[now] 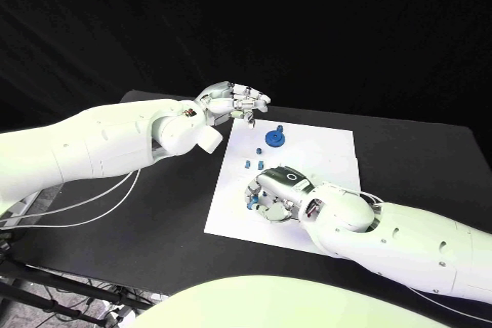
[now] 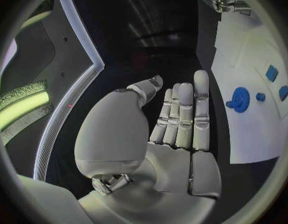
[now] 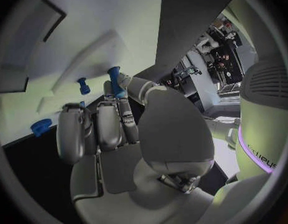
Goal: Assemble the parts on the task board
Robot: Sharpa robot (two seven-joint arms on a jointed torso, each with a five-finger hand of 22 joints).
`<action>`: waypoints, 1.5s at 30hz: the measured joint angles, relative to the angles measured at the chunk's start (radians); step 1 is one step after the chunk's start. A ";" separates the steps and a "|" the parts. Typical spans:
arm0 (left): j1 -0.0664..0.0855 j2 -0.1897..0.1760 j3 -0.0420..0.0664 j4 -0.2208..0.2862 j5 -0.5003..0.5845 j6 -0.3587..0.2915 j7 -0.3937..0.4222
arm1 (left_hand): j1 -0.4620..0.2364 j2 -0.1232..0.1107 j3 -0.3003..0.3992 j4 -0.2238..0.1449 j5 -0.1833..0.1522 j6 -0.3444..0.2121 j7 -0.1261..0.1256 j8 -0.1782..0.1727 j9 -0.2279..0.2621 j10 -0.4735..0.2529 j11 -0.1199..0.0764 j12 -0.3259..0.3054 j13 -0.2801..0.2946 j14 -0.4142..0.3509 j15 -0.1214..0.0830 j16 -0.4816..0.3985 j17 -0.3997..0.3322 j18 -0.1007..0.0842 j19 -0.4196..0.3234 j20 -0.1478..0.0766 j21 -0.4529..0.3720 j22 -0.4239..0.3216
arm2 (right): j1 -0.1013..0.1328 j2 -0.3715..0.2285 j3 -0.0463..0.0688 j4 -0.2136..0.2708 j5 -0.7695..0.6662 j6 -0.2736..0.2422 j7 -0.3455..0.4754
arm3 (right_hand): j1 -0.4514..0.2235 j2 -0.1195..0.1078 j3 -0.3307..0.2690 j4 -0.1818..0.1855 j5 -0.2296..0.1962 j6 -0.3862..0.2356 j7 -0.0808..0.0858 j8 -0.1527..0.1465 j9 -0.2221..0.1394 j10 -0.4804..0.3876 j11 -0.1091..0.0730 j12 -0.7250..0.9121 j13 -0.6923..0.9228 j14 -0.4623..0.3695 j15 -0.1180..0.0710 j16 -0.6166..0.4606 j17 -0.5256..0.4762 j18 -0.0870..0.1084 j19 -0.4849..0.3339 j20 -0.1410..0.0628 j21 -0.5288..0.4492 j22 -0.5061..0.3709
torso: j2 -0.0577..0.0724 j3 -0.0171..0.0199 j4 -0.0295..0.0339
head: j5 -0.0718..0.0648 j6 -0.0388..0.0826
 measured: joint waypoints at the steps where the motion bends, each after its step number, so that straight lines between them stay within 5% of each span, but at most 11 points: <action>1: 0.000 0.000 0.000 0.000 0.000 0.000 0.000 | 0.000 0.000 0.000 0.000 0.000 0.000 0.000 0.000 0.000 0.000 0.000 0.000 0.000 0.000 0.000 0.000 0.000 0.000 0.000 0.000 0.000 0.000 | -0.001 0.002 0.000 0.000 -0.007 0.000 -0.005 | 0.000 0.000 0.000 0.000 0.002 0.000 0.000 0.000 0.000 0.000 0.000 0.000 0.000 0.000 0.000 0.000 0.000 0.000 0.000 0.000 0.000 0.000 | 0.000 0.0000 0.0001 | 0.000 0.000; 8: 0.000 0.000 0.000 0.000 0.000 0.001 -0.001 | 0.000 0.000 0.000 0.000 0.000 0.000 0.000 0.003 0.000 0.000 0.000 0.004 0.000 0.000 0.000 0.002 0.000 0.000 0.000 0.000 -0.003 -0.001 | -0.002 0.010 -0.002 0.000 -0.035 0.001 -0.016 | 0.000 0.000 0.003 -0.003 0.004 -0.001 0.001 0.000 0.000 0.000 0.000 0.000 0.000 0.000 0.000 -0.004 -0.006 0.000 0.000 0.000 -0.005 0.000 | -0.001 -0.0003 0.0002 | 0.000 0.000; 12: 0.000 0.000 0.000 0.000 0.000 0.001 -0.001 | 0.000 0.000 -0.003 0.003 0.000 0.000 0.000 0.005 0.001 0.000 0.000 0.007 0.000 0.000 0.000 0.004 -0.001 0.000 0.000 0.000 -0.006 -0.003 | -0.002 0.012 -0.002 0.000 -0.038 0.004 -0.015 | -0.003 -0.002 -0.011 0.002 0.022 -0.047 0.018 -0.026 -0.009 -0.013 -0.013 0.001 0.000 0.000 0.008 -0.015 -0.017 0.000 0.000 0.000 -0.036 0.000 | -0.001 -0.0006 0.0002 | 0.001 0.000; 16: 0.000 -0.001 0.000 0.000 0.000 0.001 -0.001 | 0.000 0.000 -0.003 0.003 0.000 0.000 0.000 0.005 0.001 0.000 0.000 0.007 0.000 0.000 0.000 0.004 -0.001 0.000 0.000 0.000 -0.006 -0.003 | -0.002 0.011 -0.004 -0.003 -0.038 0.005 -0.012 | -0.050 -0.041 -0.036 0.016 0.041 -0.100 0.029 -0.058 -0.023 -0.058 -0.028 -0.049 0.025 0.000 0.029 -0.043 -0.047 0.000 -0.017 0.017 -0.105 0.000 | -0.001 -0.0007 0.0002 | 0.001 0.000; 25: 0.000 -0.002 0.000 0.000 0.000 0.002 -0.003 | 0.000 0.000 -0.003 0.003 0.000 0.000 0.000 0.005 0.001 0.000 0.000 0.007 0.000 0.000 0.000 0.004 -0.001 0.000 0.000 0.000 -0.006 -0.003 | -0.006 -0.010 -0.008 0.002 -0.036 -0.009 -0.006 | -0.058 -0.074 -0.115 0.019 0.038 -0.151 0.031 -0.093 -0.037 -0.219 0.005 -0.068 -0.019 -0.053 0.056 -0.146 -0.167 0.031 -0.088 0.049 -0.283 0.001 | -0.001 -0.0006 0.0002 | -0.003 0.000; 29: 0.000 -0.002 0.000 -0.001 0.000 0.003 -0.003 | 0.000 0.000 -0.003 0.003 0.000 -0.002 0.002 0.005 0.001 0.000 0.000 0.007 0.000 -0.002 0.002 0.004 -0.001 0.000 0.000 0.000 -0.006 -0.003 | -0.005 -0.038 -0.008 0.018 -0.031 -0.041 0.004 | -0.039 -0.058 -0.165 0.027 0.038 -0.160 0.026 -0.101 -0.042 -0.260 0.011 -0.045 -0.022 -0.078 0.063 -0.173 -0.206 0.032 -0.108 0.053 -0.334 0.001 | -0.002 0.0000 -0.0004 | -0.006 0.000; 34: 0.000 -0.001 0.000 -0.004 0.000 0.005 -0.004 | 0.000 0.000 -0.003 0.003 0.000 -0.004 0.004 0.005 0.001 0.000 0.000 0.007 0.000 -0.004 0.004 0.004 -0.001 0.000 0.000 0.000 -0.006 -0.003 | 0.010 -0.102 -0.006 0.062 0.002 -0.106 0.045 | 0.060 -0.029 -0.389 0.110 0.062 -0.195 0.015 -0.107 -0.073 -0.345 0.021 0.036 -0.023 -0.124 0.073 -0.208 -0.285 0.047 -0.137 0.064 -0.430 0.000 | -0.004 0.0000 -0.0028 | -0.013 0.000; 36: 0.000 0.000 0.000 -0.007 0.000 0.006 -0.004 | 0.000 0.000 -0.003 0.003 0.000 -0.004 0.004 0.005 0.001 0.000 0.000 0.007 0.000 -0.004 0.004 0.004 -0.001 0.000 0.000 0.000 -0.006 -0.004 | 0.023 -0.144 -0.002 0.090 0.034 -0.136 0.071 | 0.111 -0.028 -0.444 0.161 0.062 -0.213 0.020 -0.107 -0.085 -0.383 0.029 0.063 -0.027 -0.199 0.079 -0.297 -0.397 0.079 -0.201 0.070 -0.572 -0.015 | -0.005 0.0000 -0.0038 | -0.018 0.001; 39: 0.000 0.001 0.000 -0.012 0.000 0.007 -0.004 | 0.000 0.000 -0.003 0.003 0.000 -0.004 0.004 0.005 0.001 0.000 0.000 0.007 0.000 -0.004 0.004 0.004 -0.001 0.000 0.000 0.000 -0.006 -0.004 | 0.052 -0.215 0.003 0.126 0.108 -0.165 0.105 | 0.151 -0.018 -0.453 0.212 0.051 -0.217 0.028 -0.107 -0.095 -0.375 0.024 0.116 -0.023 -0.238 0.077 -0.325 -0.449 0.079 -0.237 0.069 -0.660 -0.041 | -0.009 0.0001 -0.0067 | -0.028 0.004; 42: 0.000 0.001 0.000 -0.015 0.000 0.007 -0.004 | 0.000 0.000 -0.003 0.003 0.000 -0.004 0.004 0.005 0.001 0.000 0.000 0.007 0.000 -0.004 0.004 0.004 -0.001 0.000 0.000 0.000 -0.006 -0.004 | 0.083 -0.288 0.007 0.152 0.201 -0.170 0.116 | 0.156 -0.012 -0.429 0.232 0.050 -0.190 0.054 -0.096 -0.098 -0.298 0.008 0.159 -0.019 -0.227 0.066 -0.323 -0.465 0.079 -0.212 0.059 -0.632 -0.034 | -0.013 -0.0001 -0.0105 | -0.046 0.006; 45: 0.000 0.001 0.000 -0.018 0.000 0.008 -0.004 | 0.000 0.000 -0.007 0.007 0.000 -0.007 0.000 0.005 0.000 -0.008 0.000 0.007 0.000 -0.004 0.004 0.004 -0.001 0.000 0.000 0.000 -0.006 -0.005 | 0.110 -0.371 0.010 0.160 0.318 -0.162 0.111 | 0.120 0.000 -0.398 0.271 0.014 -0.152 0.056 -0.081 -0.103 -0.166 0.003 0.183 -0.019 -0.194 0.048 -0.317 -0.474 0.079 -0.174 0.045 -0.588 -0.024 | -0.017 -0.0019 -0.0135 | -0.070 0.010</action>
